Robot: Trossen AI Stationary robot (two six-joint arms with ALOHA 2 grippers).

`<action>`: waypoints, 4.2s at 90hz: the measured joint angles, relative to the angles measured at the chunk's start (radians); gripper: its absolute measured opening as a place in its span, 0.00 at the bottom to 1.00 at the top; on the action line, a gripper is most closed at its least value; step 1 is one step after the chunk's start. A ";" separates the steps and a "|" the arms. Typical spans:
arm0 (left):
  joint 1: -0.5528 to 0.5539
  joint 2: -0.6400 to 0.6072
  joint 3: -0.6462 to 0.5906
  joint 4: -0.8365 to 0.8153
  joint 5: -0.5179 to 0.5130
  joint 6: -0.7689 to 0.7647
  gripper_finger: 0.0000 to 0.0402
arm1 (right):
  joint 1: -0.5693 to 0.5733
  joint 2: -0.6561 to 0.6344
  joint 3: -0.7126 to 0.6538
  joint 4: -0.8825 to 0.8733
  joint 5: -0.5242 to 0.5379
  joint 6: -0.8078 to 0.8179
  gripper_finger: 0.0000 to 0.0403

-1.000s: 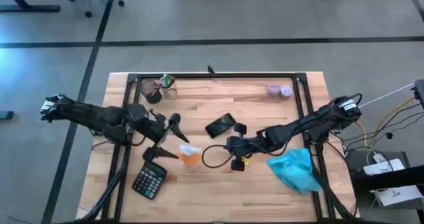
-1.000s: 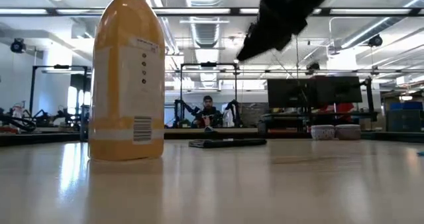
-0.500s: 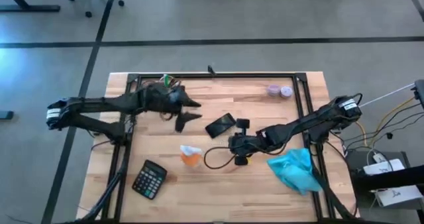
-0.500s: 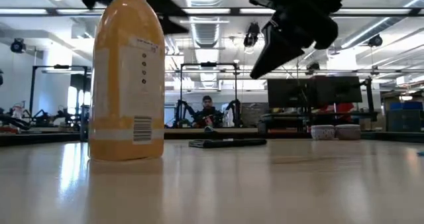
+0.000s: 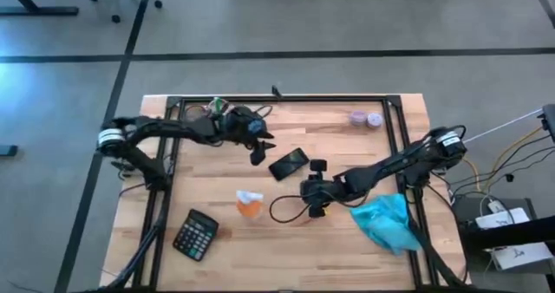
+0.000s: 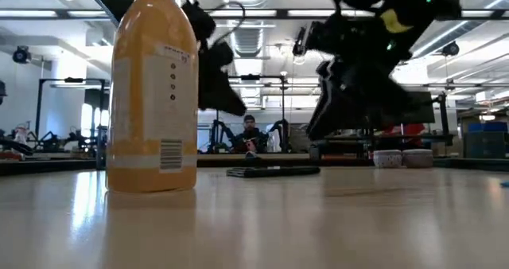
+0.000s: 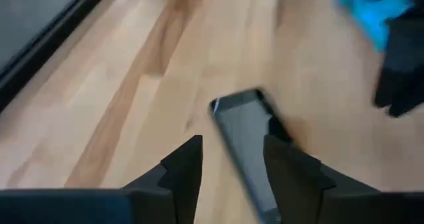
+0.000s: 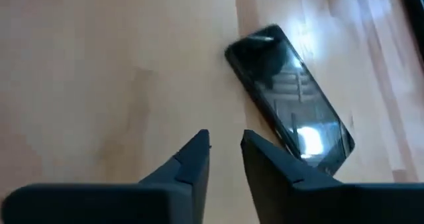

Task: Apply microfiber cloth
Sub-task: Spray the cellphone with the orange spray bottle

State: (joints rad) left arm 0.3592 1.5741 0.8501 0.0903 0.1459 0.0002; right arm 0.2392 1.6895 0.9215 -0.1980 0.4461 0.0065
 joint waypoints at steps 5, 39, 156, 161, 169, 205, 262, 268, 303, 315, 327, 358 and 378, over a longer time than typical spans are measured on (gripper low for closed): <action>0.000 0.035 0.000 0.018 -0.024 -0.027 0.32 | -0.015 0.009 0.004 0.002 0.003 -0.036 0.26; 0.016 0.177 0.037 0.033 0.121 -0.220 0.35 | -0.086 0.058 0.015 0.011 0.092 -0.229 0.27; 0.029 0.398 0.201 -0.080 0.543 -0.166 0.71 | -0.170 0.205 0.140 0.040 0.103 -0.610 0.20; 0.029 0.398 0.201 -0.081 0.542 -0.164 0.71 | -0.168 0.205 0.154 -0.032 0.098 -0.589 0.22; 0.029 0.398 0.201 -0.085 0.540 -0.149 0.70 | -0.160 0.196 0.183 -0.182 0.073 -0.518 0.26; -0.016 0.395 0.201 -0.073 0.489 -0.251 0.70 | -0.147 0.212 0.130 -0.038 -0.006 -0.599 0.35; -0.029 0.390 0.199 -0.087 0.484 -0.177 0.67 | -0.102 0.250 0.128 0.096 0.127 -0.544 0.28; -0.028 0.389 0.199 -0.091 0.485 -0.167 0.67 | -0.096 0.250 0.128 0.096 0.140 -0.542 0.29; -0.023 0.387 0.201 -0.128 0.489 -0.083 0.67 | -0.105 0.217 0.129 0.107 0.137 -0.527 0.26; -0.018 0.383 0.200 -0.140 0.501 -0.020 0.67 | -0.134 0.226 0.126 0.110 0.061 -0.522 0.21; -0.018 0.353 0.199 -0.195 0.497 0.048 0.66 | -0.146 0.224 0.128 0.121 0.029 -0.501 0.13; -0.009 0.099 0.176 -0.439 0.512 0.208 0.49 | -0.113 0.193 0.211 0.009 0.160 -0.597 0.05; -0.001 -0.053 0.129 -0.485 0.438 0.324 0.41 | -0.088 0.166 0.279 -0.110 0.250 -0.689 0.05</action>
State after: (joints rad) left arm 0.3586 1.5215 0.9795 -0.3947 0.5839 0.3238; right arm 0.1507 1.8552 1.2007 -0.3084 0.6963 -0.6829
